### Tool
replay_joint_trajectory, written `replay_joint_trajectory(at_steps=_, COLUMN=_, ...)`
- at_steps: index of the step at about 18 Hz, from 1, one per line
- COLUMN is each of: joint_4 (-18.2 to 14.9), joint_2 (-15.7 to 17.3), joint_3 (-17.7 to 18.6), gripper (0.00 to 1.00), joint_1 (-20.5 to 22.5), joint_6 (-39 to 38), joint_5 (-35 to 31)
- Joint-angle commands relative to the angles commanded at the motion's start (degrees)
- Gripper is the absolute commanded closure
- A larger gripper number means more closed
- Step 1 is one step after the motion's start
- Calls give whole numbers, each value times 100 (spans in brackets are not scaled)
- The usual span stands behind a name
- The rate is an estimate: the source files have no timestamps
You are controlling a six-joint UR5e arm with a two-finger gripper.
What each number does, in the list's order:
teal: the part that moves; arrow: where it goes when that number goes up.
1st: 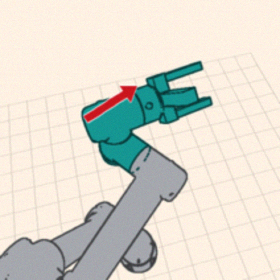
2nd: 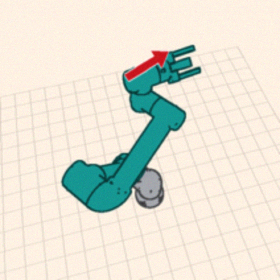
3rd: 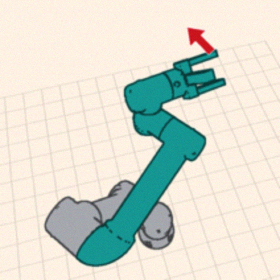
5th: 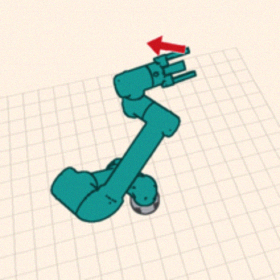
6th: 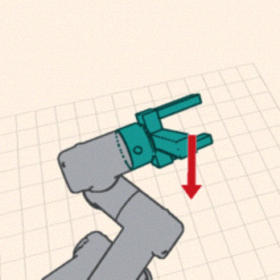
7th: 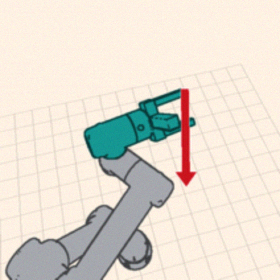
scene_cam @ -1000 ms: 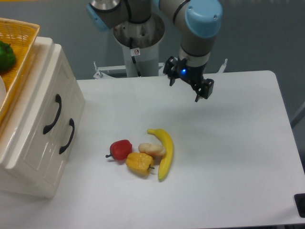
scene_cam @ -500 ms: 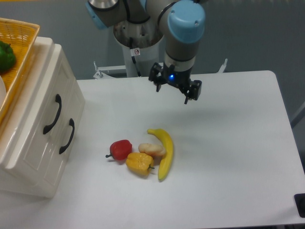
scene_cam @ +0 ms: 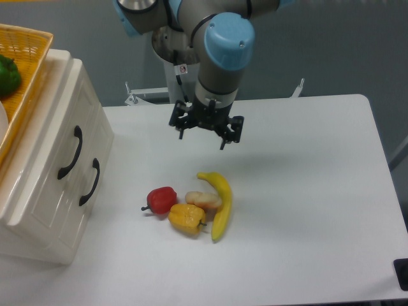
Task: Slide open the top white drawer
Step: 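Move the gripper toward the upper drawer's black handle of the white cabinet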
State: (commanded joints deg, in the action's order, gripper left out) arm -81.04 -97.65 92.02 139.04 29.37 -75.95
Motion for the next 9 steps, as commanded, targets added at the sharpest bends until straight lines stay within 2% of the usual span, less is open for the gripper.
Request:
replay_joint_trajectory(at_steps=4, joint_4=9, joint_2=-44, joint_3=-35, gripper=0, joint_1=-184, joint_6=-440, joint_5=141)
replay_joint_trajectory(at_steps=9, joint_4=9, joint_2=-316, joint_3=-176, gripper=0, joint_1=-509, joint_6=-1125, joint_5=141)
